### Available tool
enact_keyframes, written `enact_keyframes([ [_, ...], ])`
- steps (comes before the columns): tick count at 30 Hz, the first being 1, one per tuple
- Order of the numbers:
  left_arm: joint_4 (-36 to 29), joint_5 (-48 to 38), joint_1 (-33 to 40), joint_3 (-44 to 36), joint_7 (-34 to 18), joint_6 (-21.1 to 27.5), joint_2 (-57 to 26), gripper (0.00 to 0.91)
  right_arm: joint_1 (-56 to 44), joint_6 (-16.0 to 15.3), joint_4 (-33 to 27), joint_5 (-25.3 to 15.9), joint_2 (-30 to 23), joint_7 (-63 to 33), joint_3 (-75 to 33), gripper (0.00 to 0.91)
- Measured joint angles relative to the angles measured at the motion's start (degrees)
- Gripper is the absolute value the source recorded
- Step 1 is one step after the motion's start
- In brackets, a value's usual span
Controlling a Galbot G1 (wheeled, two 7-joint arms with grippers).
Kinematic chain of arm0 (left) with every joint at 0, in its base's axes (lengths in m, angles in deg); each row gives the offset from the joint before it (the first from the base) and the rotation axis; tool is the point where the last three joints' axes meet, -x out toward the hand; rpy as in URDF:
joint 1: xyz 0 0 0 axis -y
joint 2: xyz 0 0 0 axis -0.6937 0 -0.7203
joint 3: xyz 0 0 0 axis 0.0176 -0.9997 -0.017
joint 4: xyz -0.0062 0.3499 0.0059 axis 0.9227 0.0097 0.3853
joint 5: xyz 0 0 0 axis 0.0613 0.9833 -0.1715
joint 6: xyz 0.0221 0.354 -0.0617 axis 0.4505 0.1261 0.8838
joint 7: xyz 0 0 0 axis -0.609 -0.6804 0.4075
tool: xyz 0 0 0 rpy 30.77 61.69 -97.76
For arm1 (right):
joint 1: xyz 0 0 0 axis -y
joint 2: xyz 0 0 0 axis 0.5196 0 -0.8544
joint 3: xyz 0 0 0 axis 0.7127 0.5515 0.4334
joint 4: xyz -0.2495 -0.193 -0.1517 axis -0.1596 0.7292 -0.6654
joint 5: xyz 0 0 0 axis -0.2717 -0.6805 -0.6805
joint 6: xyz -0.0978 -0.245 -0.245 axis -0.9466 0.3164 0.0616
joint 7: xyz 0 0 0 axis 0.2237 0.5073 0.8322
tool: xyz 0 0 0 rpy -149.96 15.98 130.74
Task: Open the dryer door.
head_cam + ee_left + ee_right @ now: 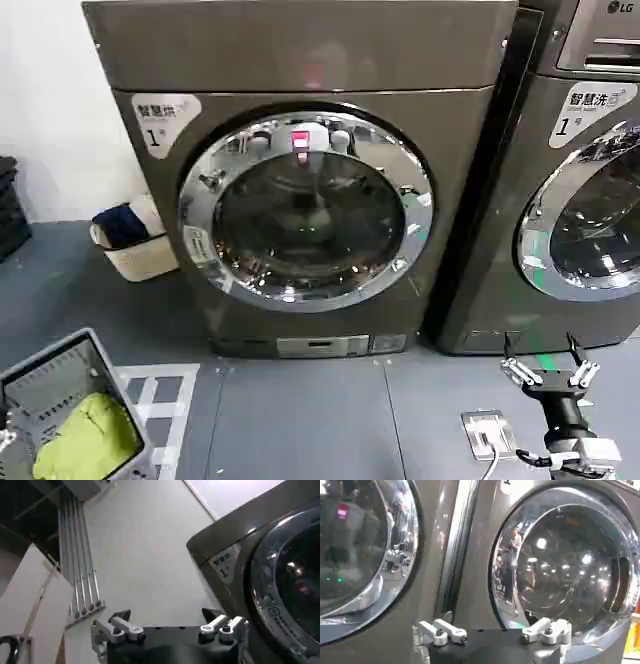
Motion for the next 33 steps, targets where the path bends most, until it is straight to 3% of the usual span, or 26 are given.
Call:
enact_keyframes([
  [18,0.0,1.0,0.3,-0.8,0.2,0.0,-0.1,0.907,3.5,-1.3,0.2,2.4,6.6,7.5,4.9,0.907],
  [33,-0.4,1.6,0.2,-1.3,0.4,0.0,0.0,0.907,13.0,-5.2,1.3,14.7,21.0,10.1,16.7,0.907],
])
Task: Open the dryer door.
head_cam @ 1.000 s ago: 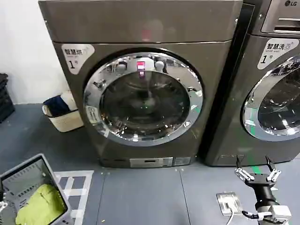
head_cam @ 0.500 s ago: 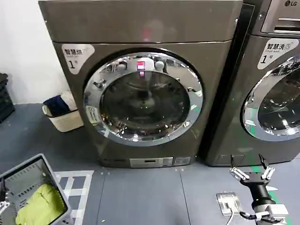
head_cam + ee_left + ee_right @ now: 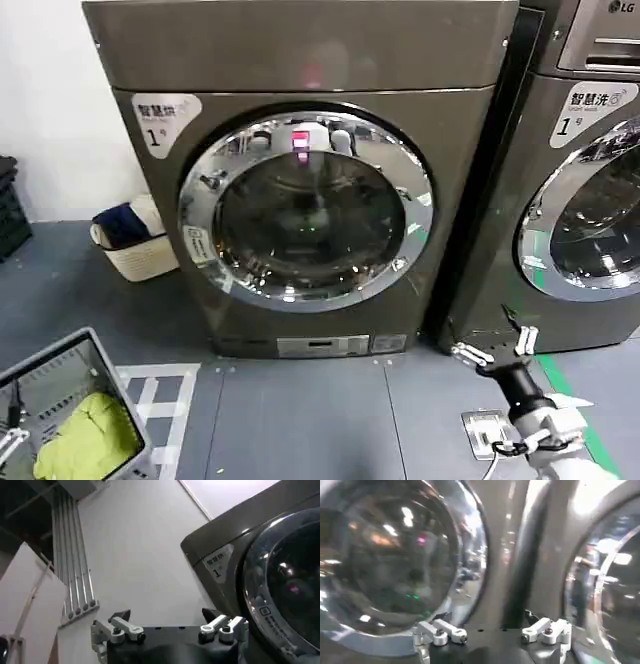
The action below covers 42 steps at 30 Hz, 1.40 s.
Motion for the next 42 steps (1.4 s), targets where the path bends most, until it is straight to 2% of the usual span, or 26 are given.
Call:
enact_keyframes([
  [6,-0.2,0.2,-0.1,0.0,0.1,0.0,0.1,0.907,5.3,-0.8,-1.2,4.8,6.1,0.5,6.8,0.907],
  [10,-0.3,0.2,-0.1,0.1,0.2,0.0,0.1,0.907,9.6,-1.2,-2.5,9.7,10.3,2.0,11.8,0.907],
  [18,-0.8,0.2,-0.2,0.0,0.2,0.0,0.4,0.907,21.8,0.0,-6.0,16.8,16.5,4.6,21.6,0.907],
  [27,-1.1,0.7,-0.3,-0.3,0.2,0.0,0.8,0.907,35.2,1.2,-11.8,18.7,15.9,7.3,33.1,0.907],
  [42,-1.5,1.7,-0.8,-0.6,0.2,0.0,1.5,0.907,52.4,1.3,-23.8,21.0,9.2,7.3,48.2,0.907],
])
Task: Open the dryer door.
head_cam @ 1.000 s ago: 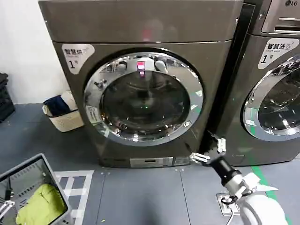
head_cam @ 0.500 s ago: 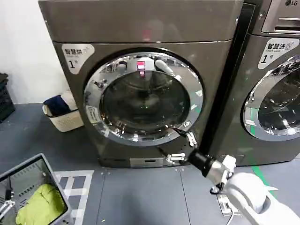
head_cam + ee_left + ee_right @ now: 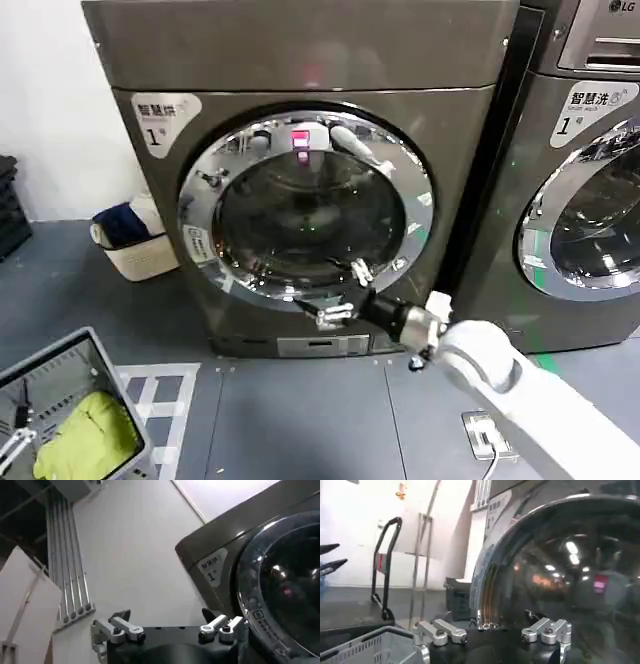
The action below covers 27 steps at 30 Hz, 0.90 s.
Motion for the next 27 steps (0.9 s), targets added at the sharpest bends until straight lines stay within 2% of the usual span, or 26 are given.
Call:
enact_keyframes([
  [13,-0.1,0.9,-0.3,-0.3,-0.1,0.0,0.5,0.907,6.8,-0.3,-8.7,-0.8,-6.4,-0.5,6.1,0.907],
  [27,-0.3,0.9,-0.5,-0.1,-0.1,0.0,0.6,0.907,10.3,-0.3,-14.6,-1.4,-11.2,-0.1,8.8,0.907],
])
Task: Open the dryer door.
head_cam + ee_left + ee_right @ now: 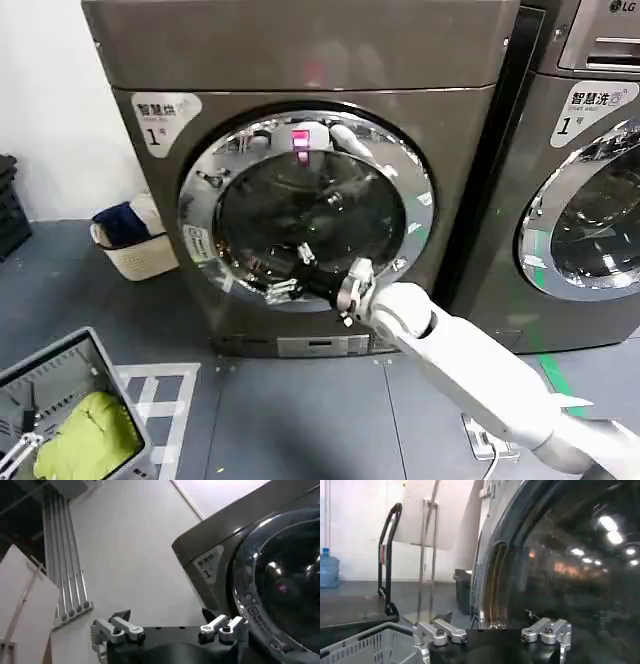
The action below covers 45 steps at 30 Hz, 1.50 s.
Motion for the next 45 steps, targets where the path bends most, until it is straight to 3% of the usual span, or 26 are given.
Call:
enact_keyframes([
  [45,0.4,1.7,0.0,-0.3,0.0,0.0,0.2,0.907,7.8,-1.3,-8.1,0.7,-10.9,-0.4,7.3,0.907],
])
